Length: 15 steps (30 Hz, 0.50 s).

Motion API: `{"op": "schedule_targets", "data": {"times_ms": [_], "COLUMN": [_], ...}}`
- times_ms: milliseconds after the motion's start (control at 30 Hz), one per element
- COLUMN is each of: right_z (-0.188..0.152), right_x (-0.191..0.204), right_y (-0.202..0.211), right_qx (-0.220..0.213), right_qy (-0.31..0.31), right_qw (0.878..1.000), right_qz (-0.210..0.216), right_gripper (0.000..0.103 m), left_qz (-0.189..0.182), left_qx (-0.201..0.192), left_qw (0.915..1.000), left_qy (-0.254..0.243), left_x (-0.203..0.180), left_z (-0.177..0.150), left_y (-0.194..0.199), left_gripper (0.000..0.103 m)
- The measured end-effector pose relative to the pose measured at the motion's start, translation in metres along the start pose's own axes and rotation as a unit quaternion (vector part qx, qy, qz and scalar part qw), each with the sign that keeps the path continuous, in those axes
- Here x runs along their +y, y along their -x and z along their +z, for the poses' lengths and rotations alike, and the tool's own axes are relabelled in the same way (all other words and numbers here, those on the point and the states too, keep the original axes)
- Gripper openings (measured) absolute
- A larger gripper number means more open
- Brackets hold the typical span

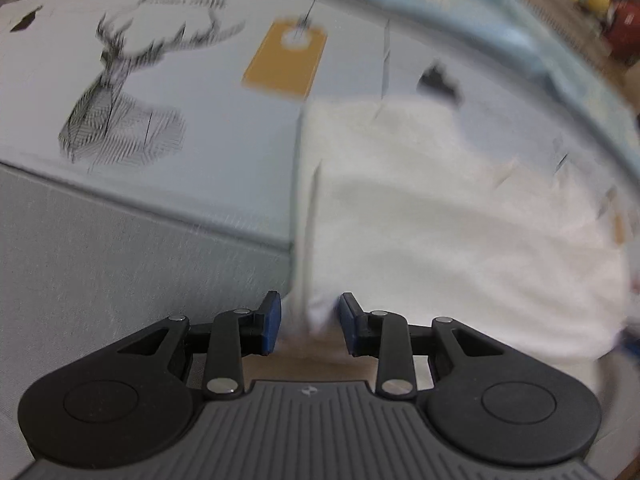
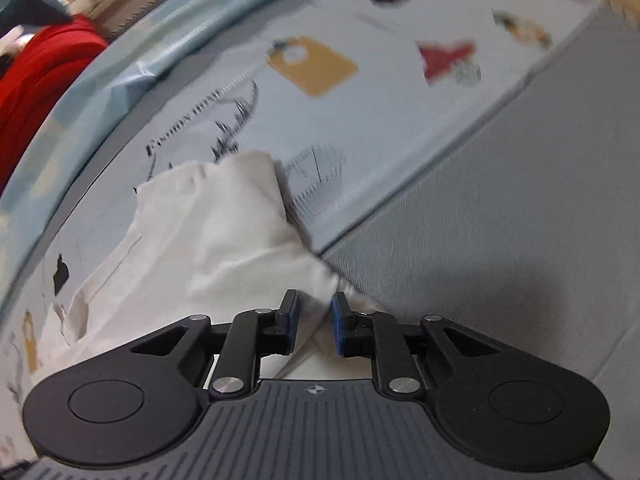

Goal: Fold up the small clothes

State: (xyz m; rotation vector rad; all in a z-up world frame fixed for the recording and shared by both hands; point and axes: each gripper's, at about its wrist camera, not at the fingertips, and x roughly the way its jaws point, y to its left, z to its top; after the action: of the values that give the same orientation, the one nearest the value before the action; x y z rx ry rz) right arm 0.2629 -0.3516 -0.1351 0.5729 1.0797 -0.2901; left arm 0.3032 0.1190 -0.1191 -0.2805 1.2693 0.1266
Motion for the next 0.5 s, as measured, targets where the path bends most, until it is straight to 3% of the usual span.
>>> {"op": "schedule_targets", "data": {"times_ms": [100,167,233,333,500], "right_z": [0.005,0.006,0.009,-0.001,-0.035], "right_x": [-0.004,-0.009,-0.007,-0.002,-0.023], "right_y": [0.011,0.03,0.062,0.119,0.195], "right_qx": [-0.012,-0.029,-0.063,-0.118,-0.131], "right_qy": [-0.001,-0.015,-0.011,0.052,0.098], "right_qw": [1.0,0.999,0.998,0.991,0.981], "right_qz": [-0.024,-0.029,-0.005,0.025,0.104], "right_gripper": [0.018,0.018,0.018,0.019,0.021], "left_qz": [0.006,0.002,-0.009,-0.025,-0.065], "left_qx": [-0.001,-0.025,-0.039,-0.06,-0.092], "left_qw": [0.9997,0.9989,0.9981,0.9962,0.9895], "left_qy": [-0.023,-0.04,-0.046,-0.059,-0.09], "left_x": [-0.004,-0.007,-0.006,-0.001,0.011], "left_z": [-0.004,-0.009,-0.018,-0.036,-0.103], "left_y": [0.01,0.037,0.064,0.105,0.166], "left_gripper": [0.039,0.038,0.038,0.038,0.038]}}
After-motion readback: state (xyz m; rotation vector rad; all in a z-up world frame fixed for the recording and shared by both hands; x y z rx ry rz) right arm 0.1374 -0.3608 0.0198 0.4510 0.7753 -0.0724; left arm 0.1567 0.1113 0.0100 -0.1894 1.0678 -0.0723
